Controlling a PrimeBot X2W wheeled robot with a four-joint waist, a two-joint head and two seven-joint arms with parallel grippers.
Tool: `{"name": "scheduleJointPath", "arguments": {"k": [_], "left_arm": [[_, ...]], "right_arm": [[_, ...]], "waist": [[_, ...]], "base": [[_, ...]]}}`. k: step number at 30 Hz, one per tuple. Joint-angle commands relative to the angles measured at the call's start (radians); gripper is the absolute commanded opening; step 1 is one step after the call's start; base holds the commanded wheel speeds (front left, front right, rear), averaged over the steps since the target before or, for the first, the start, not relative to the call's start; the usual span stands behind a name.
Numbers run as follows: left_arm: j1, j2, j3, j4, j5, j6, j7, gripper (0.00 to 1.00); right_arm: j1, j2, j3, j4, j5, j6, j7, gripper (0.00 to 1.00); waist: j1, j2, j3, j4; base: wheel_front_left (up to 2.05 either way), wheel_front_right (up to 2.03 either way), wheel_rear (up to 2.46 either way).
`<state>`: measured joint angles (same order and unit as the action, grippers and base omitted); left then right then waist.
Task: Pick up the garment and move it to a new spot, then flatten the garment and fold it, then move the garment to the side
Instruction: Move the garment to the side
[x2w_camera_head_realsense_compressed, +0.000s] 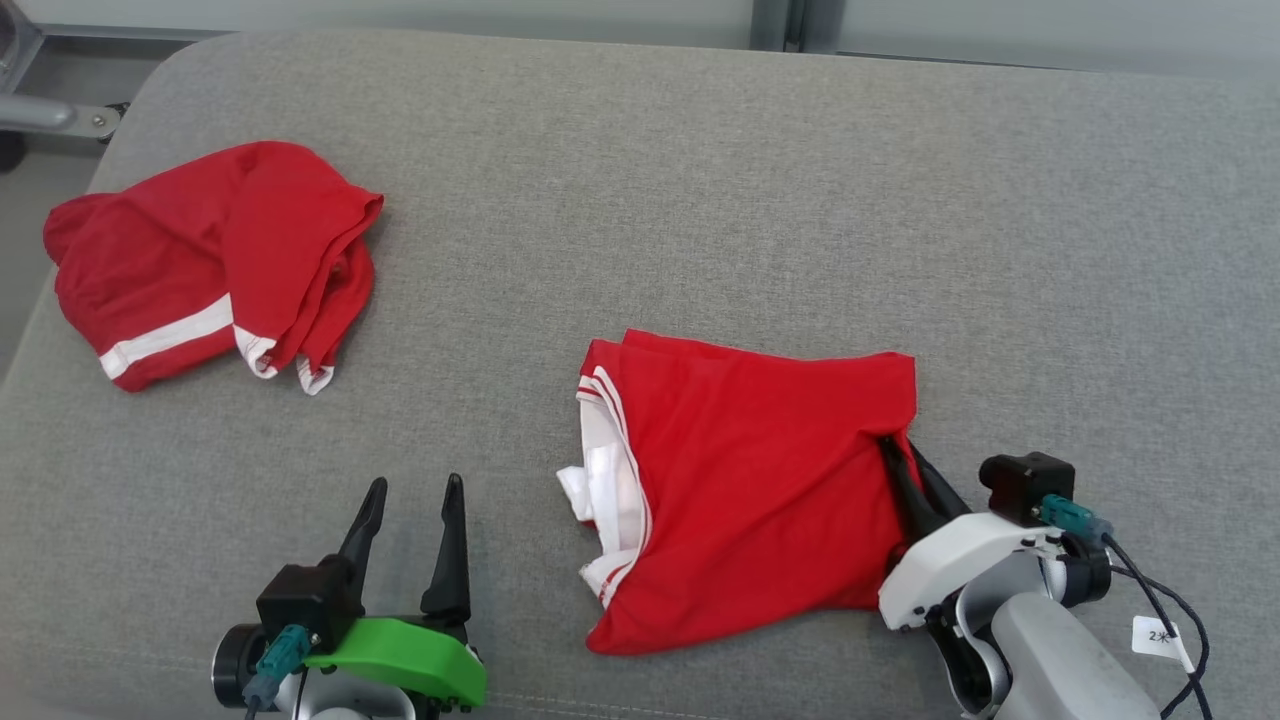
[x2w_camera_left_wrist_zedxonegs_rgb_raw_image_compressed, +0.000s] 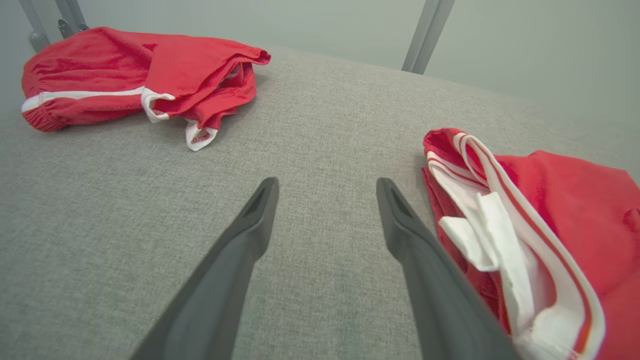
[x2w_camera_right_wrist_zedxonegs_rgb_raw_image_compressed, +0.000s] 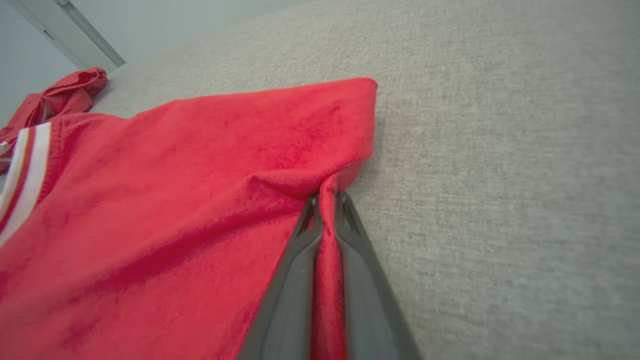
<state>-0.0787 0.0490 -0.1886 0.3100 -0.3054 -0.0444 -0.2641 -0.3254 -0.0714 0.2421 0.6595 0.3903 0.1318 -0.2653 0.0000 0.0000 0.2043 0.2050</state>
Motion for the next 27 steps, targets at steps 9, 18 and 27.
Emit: {"name": "scheduleJointPath", "arguments": {"k": [9,18,27], "left_arm": [[-0.011,0.003,0.019,0.003,0.038,-0.014,0.000,1.00],[-0.029,0.003,0.030,-0.002,0.059,-0.029,0.000,1.00],[-0.072,0.004,0.000,-0.004,0.070,-0.050,0.000,1.00]], "right_arm": [[0.051,-0.012,-0.121,-0.063,-0.025,-0.002,0.000,0.00],[0.071,0.002,-0.124,-0.077,-0.029,-0.002,0.000,0.00],[0.059,0.006,-0.090,-0.090,-0.013,-0.002,0.000,0.00]], "waist": [[0.0000,0.0000,-0.048,-0.217],[0.0000,0.0000,-0.055,-0.461],[0.0000,0.0000,-0.022,-0.609]], "base": [[0.00,0.00,0.00],[0.00,0.00,0.00],[0.00,0.00,0.00]]}}
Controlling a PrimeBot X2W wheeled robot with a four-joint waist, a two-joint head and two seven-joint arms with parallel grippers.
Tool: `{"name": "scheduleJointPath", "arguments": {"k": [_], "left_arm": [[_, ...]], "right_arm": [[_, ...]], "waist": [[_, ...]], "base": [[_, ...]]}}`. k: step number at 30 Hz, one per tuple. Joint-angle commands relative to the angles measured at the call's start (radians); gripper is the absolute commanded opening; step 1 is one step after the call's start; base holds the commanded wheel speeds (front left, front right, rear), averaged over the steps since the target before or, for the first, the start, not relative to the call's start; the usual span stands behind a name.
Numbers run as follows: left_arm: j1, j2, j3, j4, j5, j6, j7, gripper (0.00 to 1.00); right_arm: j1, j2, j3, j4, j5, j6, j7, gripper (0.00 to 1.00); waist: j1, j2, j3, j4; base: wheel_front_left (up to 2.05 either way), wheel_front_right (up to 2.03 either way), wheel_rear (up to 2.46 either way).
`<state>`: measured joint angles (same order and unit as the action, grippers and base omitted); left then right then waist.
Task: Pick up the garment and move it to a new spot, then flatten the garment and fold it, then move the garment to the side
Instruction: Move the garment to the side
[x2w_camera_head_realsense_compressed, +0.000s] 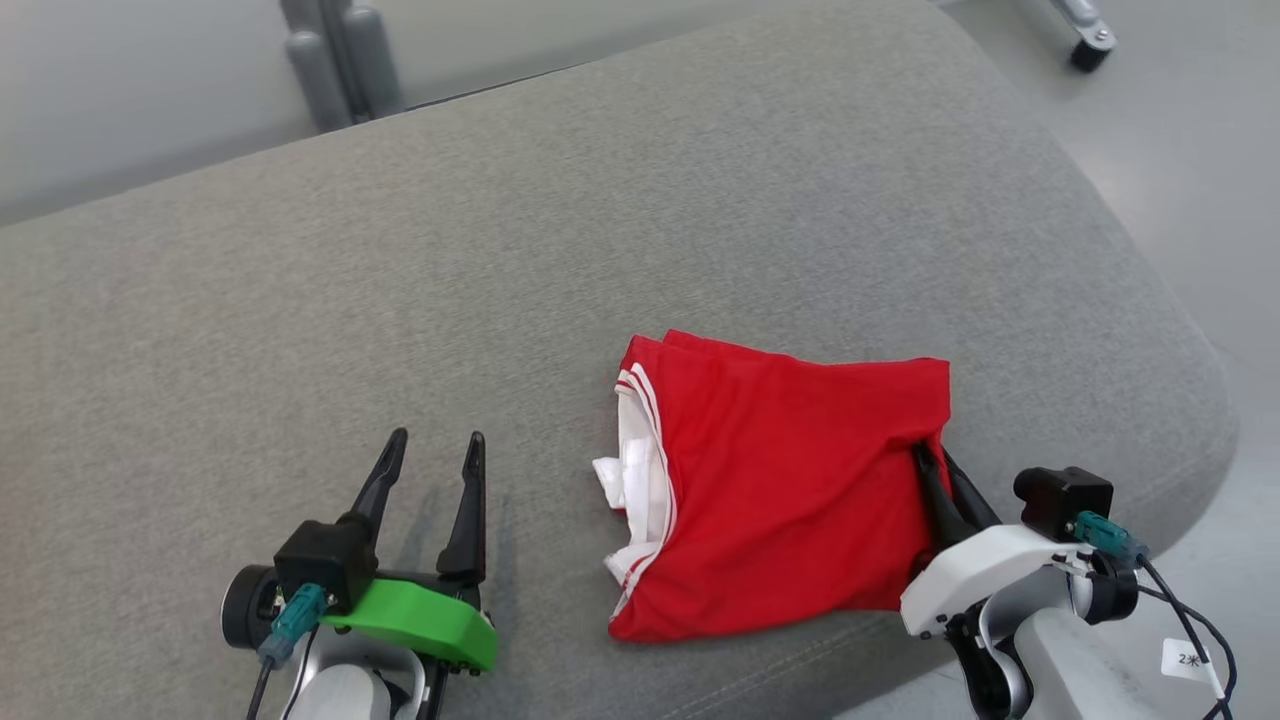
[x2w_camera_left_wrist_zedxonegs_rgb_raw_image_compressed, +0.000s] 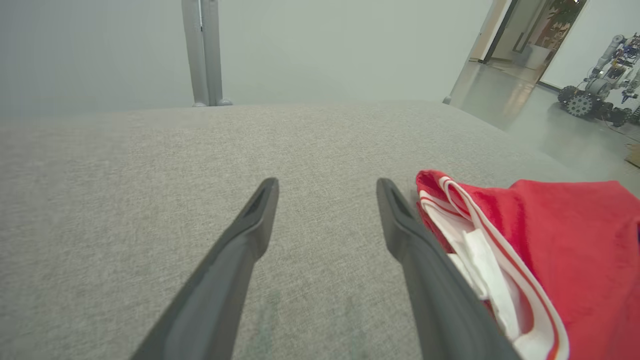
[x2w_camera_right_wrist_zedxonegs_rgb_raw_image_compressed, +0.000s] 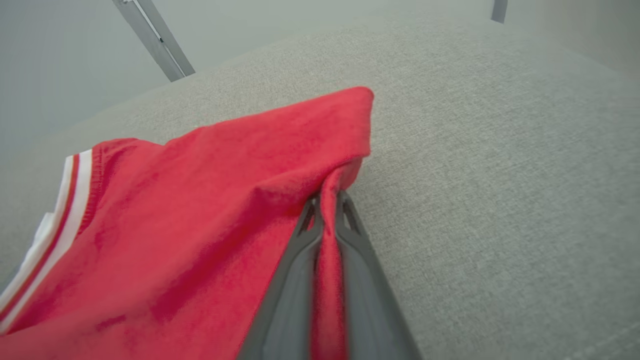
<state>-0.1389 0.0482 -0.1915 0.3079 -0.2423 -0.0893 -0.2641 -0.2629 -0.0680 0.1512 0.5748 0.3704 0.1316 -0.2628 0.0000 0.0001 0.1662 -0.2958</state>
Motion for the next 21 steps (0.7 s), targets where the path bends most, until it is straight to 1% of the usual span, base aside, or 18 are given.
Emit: {"name": "scheduleJointPath", "arguments": {"k": [1,5,12,16,17,21], "left_arm": [[-0.018,0.005,-0.003,-0.006,0.009,-0.007,0.000,1.00],[-0.041,0.005,-0.020,-0.012,0.024,-0.015,0.000,1.00],[-0.095,0.005,-0.022,-0.047,0.073,-0.024,0.000,1.00],[-0.131,0.006,-0.021,-0.065,0.105,-0.032,0.000,1.00],[-0.148,0.008,-0.019,-0.078,0.117,-0.034,0.000,1.00],[-0.178,0.019,-0.028,-0.103,0.149,-0.037,0.000,1.00]], "right_arm": [[-0.009,0.003,0.005,-0.008,0.011,-0.002,-0.003,0.00],[-0.036,0.001,0.015,-0.018,0.020,-0.002,-0.003,0.00],[-0.156,-0.006,0.010,-0.037,0.047,-0.002,-0.003,0.00],[-0.275,-0.042,-0.017,-0.006,0.028,-0.002,-0.003,0.00],[-0.342,-0.065,-0.040,0.023,0.016,-0.002,-0.003,0.00],[-0.473,-0.130,-0.131,0.095,-0.022,-0.002,-0.003,0.00]], "waist": [[0.0000,-0.0001,0.021,-0.112],[0.0000,-0.0001,0.055,-0.101],[0.0000,-0.0001,0.171,-0.013],[0.0000,-0.0001,0.249,0.047],[0.0000,-0.0001,0.285,0.074],[0.0000,-0.0001,0.345,0.123]], "base": [[0.00,0.00,0.00],[0.00,0.00,0.00],[0.00,0.00,0.00],[0.00,0.00,0.00],[0.00,0.00,0.00],[0.00,0.00,0.00]]}}
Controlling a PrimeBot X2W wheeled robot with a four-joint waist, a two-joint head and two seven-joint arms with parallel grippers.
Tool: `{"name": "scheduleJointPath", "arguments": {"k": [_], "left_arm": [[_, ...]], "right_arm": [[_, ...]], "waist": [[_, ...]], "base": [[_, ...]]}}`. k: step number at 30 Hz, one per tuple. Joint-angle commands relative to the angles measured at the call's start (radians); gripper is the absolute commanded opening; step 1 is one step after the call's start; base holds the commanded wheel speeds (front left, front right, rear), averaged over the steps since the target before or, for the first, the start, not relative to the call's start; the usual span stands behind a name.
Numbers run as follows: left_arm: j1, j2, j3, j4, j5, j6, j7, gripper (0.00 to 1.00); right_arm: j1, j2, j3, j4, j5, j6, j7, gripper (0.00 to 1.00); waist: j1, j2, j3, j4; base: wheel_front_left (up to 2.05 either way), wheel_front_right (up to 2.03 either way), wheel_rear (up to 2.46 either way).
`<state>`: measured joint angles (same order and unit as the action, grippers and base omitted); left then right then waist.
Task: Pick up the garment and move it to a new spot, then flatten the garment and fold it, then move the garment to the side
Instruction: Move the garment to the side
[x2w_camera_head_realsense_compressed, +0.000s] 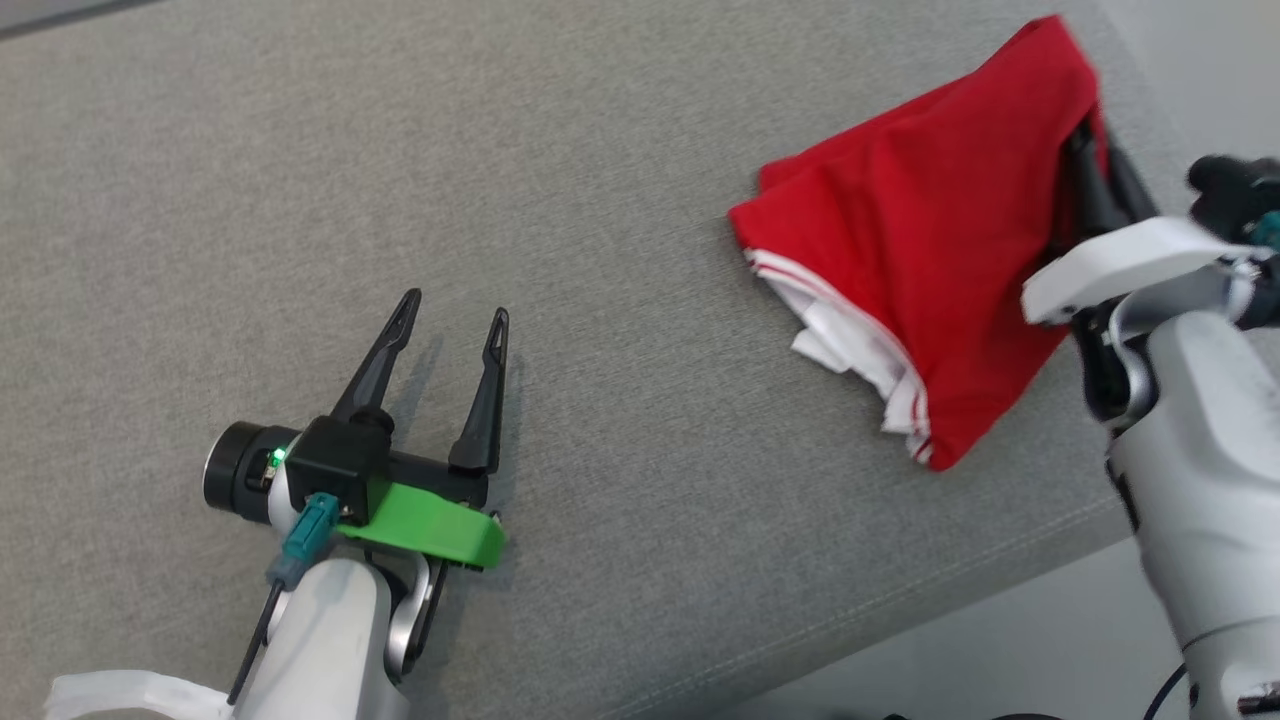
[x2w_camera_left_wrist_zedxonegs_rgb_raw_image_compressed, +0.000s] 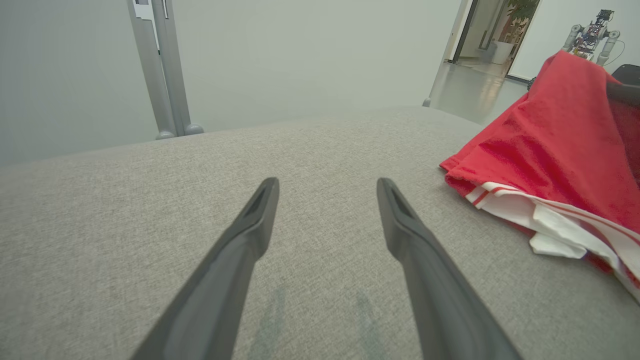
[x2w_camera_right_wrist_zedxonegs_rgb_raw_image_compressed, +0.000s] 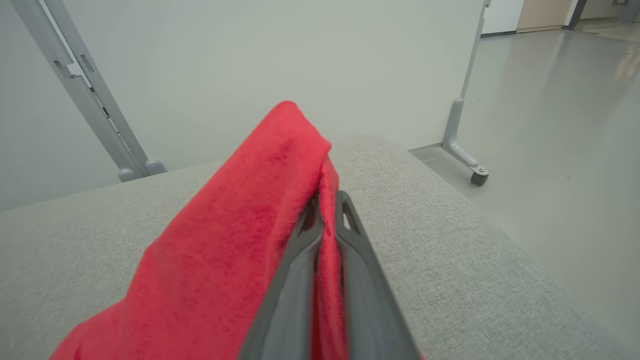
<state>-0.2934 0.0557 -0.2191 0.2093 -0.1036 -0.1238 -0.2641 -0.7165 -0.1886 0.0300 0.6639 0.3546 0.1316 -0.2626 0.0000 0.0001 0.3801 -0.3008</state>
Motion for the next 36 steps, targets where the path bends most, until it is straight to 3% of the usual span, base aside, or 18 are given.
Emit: {"name": "scheduleJointPath", "arguments": {"k": [1,7,14,17,18,19,21,26,29,36], "left_arm": [[-0.029,0.016,-0.006,-0.009,0.019,-0.004,0.000,1.00],[-0.057,0.021,-0.028,-0.047,0.040,-0.006,0.000,1.00],[-0.048,0.021,-0.028,-0.066,0.038,-0.007,0.000,1.00],[-0.035,0.020,-0.023,-0.069,0.036,-0.007,0.000,1.00],[-0.031,0.020,-0.021,-0.068,0.036,-0.007,0.000,1.00],[-0.027,0.019,-0.019,-0.067,0.035,-0.008,0.000,1.00],[-0.024,0.017,-0.016,-0.063,0.033,-0.008,0.000,1.00],[-0.012,0.010,0.000,-0.049,0.027,-0.008,0.000,1.00],[0.006,0.007,0.017,-0.036,0.017,0.001,0.000,1.00],[0.057,0.000,0.070,0.001,-0.002,0.020,0.000,1.00]], "right_arm": [[-0.049,-0.031,-0.034,0.024,-0.025,-0.002,-0.003,0.00],[-0.162,-0.159,-0.229,0.139,-0.125,-0.002,-0.003,0.00],[-0.191,-0.249,-0.428,0.226,-0.267,-0.002,-0.003,0.00],[-0.181,-0.256,-0.507,0.268,-0.333,-0.002,-0.003,0.00],[-0.171,-0.257,-0.530,0.292,-0.361,-0.002,-0.002,0.19],[-0.167,-0.260,-0.554,0.306,-0.384,-0.002,-0.002,1.00],[-0.158,-0.271,-0.599,0.321,-0.444,-0.002,-0.002,1.00],[-0.136,-0.225,-0.683,0.279,-0.527,-0.002,-0.003,1.00],[-0.101,-0.186,-0.637,0.219,-0.520,-0.002,-0.003,1.00],[0.042,-0.070,-0.425,0.058,-0.411,-0.002,-0.003,1.00]], "waist": [[0.0000,-0.0001,0.142,0.139],[0.0000,-0.0001,0.173,0.199],[0.0000,-0.0001,0.169,0.236],[0.0000,-0.0001,0.160,0.242],[0.0000,-0.0001,0.155,0.243],[0.0000,-0.0001,0.149,0.243],[0.0000,-0.0001,0.137,0.244],[0.0000,-0.0001,0.090,0.247],[0.0000,-0.0001,0.050,0.250],[0.0000,-0.0001,-0.050,0.263]], "base": [[0.00,0.00,0.00],[0.00,0.00,0.00],[0.00,0.00,0.00],[0.00,0.00,0.00],[0.00,0.00,0.00],[0.00,0.00,0.00],[0.00,0.00,0.00],[0.00,0.00,0.00],[0.00,0.00,0.00],[0.00,0.00,0.00]]}}
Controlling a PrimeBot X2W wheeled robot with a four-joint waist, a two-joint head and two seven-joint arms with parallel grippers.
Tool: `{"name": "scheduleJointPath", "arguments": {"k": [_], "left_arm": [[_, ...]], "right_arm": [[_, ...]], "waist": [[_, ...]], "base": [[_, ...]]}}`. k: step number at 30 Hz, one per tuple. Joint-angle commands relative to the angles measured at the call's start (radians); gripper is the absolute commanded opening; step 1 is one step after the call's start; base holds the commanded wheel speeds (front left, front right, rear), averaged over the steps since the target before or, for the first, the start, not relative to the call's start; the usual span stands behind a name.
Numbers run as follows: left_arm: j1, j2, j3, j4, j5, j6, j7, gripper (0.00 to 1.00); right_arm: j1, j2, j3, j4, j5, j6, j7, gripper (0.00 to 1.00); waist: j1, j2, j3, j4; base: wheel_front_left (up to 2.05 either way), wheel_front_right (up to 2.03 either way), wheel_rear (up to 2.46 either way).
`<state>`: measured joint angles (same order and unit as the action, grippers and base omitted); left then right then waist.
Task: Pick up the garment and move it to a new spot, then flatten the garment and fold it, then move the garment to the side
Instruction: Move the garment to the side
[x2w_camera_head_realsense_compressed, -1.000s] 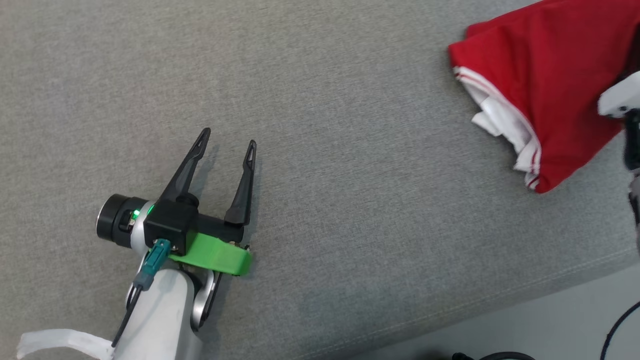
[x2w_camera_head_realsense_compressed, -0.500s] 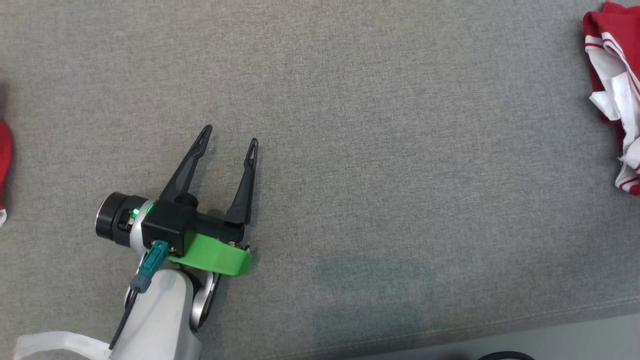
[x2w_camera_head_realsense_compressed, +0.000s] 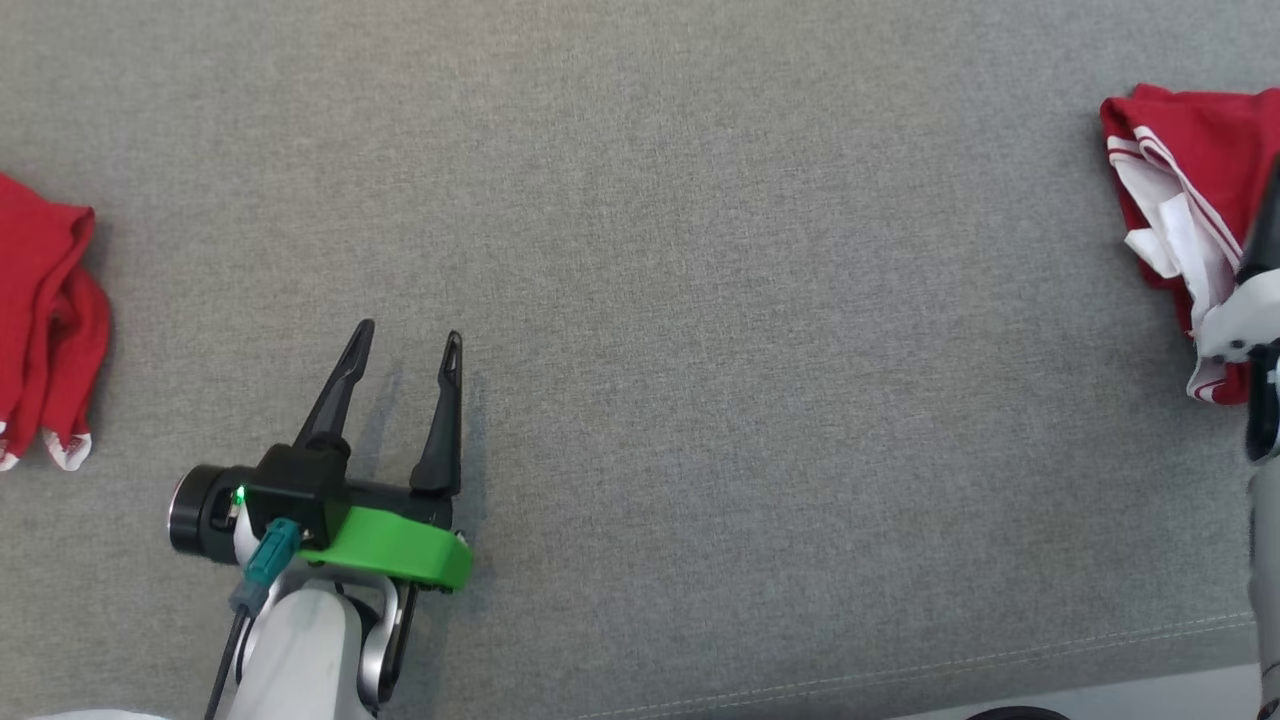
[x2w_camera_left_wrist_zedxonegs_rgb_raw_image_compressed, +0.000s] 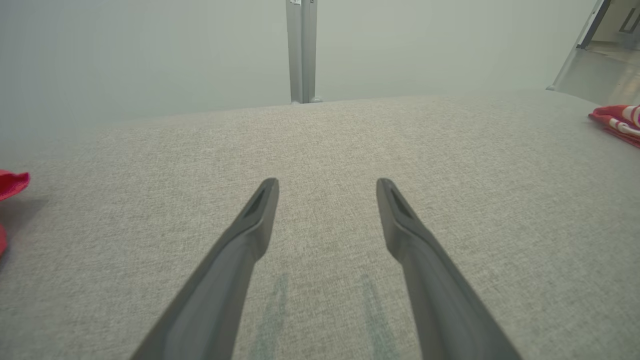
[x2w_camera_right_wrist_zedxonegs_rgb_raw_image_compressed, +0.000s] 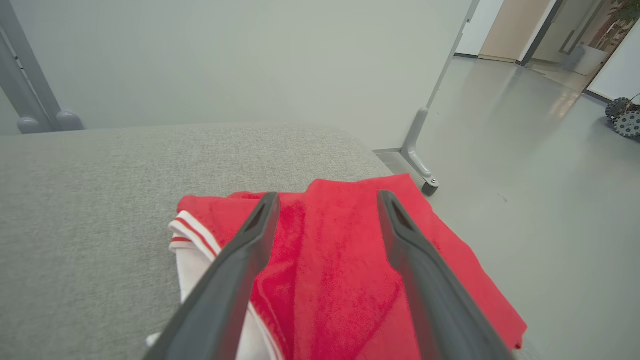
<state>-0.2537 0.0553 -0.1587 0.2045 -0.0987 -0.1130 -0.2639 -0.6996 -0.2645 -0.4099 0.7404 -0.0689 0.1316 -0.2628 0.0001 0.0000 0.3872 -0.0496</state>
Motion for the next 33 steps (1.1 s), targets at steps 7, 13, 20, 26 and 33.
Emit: {"name": "scheduleJointPath", "arguments": {"k": [7,13,20,26,33], "left_arm": [[0.071,-0.003,0.065,0.036,-0.022,0.018,0.000,1.00],[0.103,-0.004,0.102,0.066,-0.046,0.028,0.000,1.00],[0.136,-0.003,0.120,0.086,-0.056,0.034,0.000,1.00],[0.182,-0.003,0.142,0.103,-0.067,0.044,0.000,1.00],[0.225,-0.003,0.145,0.113,-0.087,0.053,0.000,1.00]], "right_arm": [[0.175,0.084,0.197,-0.156,0.117,-0.002,-0.003,1.00],[0.270,0.127,0.306,-0.227,0.165,-0.002,-0.003,1.00],[0.338,0.152,0.386,-0.259,0.176,-0.002,-0.003,1.00],[0.413,0.179,0.421,-0.302,0.190,-0.002,-0.003,1.00],[0.488,0.198,0.448,-0.330,0.190,-0.002,-0.003,1.00]], "waist": [[-0.0001,0.0000,-0.135,0.034],[-0.0001,0.0000,-0.186,0.052],[-0.0001,0.0000,-0.240,0.063],[-0.0001,0.0000,-0.299,0.056],[-0.0001,0.0000,-0.353,0.055]], "base": [[0.00,0.00,0.00],[0.00,0.00,0.00],[0.00,0.00,0.00],[0.00,0.00,0.00],[0.00,0.00,0.00]]}}
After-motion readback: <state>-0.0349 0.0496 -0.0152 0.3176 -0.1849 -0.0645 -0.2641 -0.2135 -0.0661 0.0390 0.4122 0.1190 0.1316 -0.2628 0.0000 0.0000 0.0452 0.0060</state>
